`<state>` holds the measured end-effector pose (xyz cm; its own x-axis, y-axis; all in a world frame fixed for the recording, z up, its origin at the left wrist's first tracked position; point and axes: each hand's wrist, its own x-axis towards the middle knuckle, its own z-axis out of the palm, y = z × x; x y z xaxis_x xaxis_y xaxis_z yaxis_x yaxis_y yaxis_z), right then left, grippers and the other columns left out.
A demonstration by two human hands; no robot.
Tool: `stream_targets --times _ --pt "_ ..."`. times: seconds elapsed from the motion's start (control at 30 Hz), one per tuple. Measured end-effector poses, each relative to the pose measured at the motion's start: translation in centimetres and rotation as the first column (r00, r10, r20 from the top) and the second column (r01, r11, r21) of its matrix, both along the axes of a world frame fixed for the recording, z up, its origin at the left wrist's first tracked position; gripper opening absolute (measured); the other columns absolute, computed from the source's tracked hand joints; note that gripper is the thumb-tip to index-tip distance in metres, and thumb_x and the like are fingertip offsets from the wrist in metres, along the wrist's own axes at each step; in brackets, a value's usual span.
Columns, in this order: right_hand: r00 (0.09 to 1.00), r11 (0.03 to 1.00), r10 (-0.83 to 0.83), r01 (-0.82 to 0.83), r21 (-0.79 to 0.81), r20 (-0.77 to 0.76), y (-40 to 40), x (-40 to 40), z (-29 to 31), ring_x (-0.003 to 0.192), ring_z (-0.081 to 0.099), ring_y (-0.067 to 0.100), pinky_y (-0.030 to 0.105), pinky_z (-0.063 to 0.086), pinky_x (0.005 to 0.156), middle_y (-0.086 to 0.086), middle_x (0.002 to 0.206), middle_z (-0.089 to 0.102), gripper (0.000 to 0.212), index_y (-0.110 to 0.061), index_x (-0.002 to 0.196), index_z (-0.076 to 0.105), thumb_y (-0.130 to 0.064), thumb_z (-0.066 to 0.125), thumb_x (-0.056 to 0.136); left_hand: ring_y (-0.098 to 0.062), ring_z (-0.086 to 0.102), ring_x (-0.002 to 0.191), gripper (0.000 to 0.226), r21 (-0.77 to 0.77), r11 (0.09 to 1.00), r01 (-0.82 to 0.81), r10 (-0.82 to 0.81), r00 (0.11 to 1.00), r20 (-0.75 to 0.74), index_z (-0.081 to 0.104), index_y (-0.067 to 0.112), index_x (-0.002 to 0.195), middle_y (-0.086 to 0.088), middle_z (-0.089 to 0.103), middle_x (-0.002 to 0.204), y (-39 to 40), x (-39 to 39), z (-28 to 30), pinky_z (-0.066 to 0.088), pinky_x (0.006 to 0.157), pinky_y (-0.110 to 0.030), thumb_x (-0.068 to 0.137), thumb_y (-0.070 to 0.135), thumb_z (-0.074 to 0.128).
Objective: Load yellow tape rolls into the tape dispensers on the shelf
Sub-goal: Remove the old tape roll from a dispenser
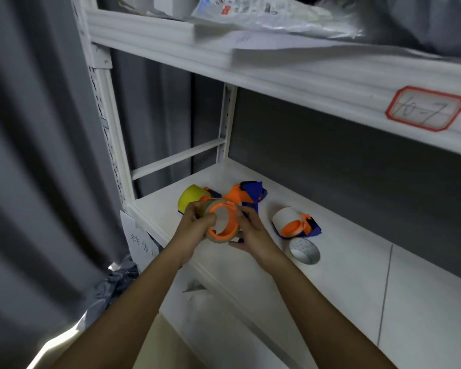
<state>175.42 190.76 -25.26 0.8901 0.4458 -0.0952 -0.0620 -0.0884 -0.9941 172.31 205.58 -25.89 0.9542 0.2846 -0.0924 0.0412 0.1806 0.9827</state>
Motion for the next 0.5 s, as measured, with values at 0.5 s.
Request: stream_targets --times 0.5 --pt "0.806 0.758 0.461 -0.142 -0.636 0.370 -2.2 0.1 6.4 0.110 0.047 -0.003 0.010 0.039 0.094 -0.027 0.116 0.054 0.047 -0.034 0.127 0.052 -0.032 0.070 0.083 0.001 0.050 0.090 0.046 0.669 0.671 0.319 -0.430 0.903 0.001 0.050 0.026 0.119 0.013 0.050 0.101 2.5 -0.5 4.7 0.036 0.067 -0.008 0.076 0.019 0.065"
